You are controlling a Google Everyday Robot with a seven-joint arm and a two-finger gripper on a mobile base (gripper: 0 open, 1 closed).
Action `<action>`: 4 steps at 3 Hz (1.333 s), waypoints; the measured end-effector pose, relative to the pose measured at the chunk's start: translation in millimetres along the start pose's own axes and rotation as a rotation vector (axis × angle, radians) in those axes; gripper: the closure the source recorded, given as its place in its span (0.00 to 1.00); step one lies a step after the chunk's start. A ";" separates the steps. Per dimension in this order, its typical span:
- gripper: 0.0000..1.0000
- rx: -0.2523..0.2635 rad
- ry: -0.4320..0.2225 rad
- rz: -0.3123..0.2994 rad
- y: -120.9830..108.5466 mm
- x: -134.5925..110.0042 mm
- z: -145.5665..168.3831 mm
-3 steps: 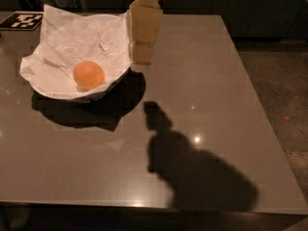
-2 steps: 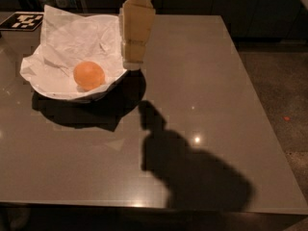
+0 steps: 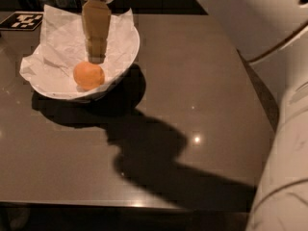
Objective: Pick orange from white bowl
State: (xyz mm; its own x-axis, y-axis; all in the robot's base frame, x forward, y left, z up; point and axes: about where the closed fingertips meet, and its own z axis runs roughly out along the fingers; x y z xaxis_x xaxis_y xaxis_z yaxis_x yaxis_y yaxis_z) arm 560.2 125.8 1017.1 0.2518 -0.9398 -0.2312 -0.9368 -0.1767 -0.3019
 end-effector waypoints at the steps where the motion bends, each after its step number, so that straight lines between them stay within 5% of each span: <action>1: 0.00 0.014 -0.013 0.010 -5.0 -4.9 4.3; 3: 0.00 -0.114 0.126 0.098 -7.9 -8.1 91.2; 4: 0.00 -0.094 0.103 0.096 -13.3 -13.6 93.6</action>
Offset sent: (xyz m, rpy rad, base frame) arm 0.0186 0.0340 -0.0908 -0.1758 0.1811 -0.1263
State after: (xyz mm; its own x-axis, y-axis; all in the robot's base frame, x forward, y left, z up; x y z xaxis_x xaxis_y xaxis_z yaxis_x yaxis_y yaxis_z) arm 591.9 168.3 937.7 0.1379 -0.9779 -0.1570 -0.9752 -0.1064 -0.1941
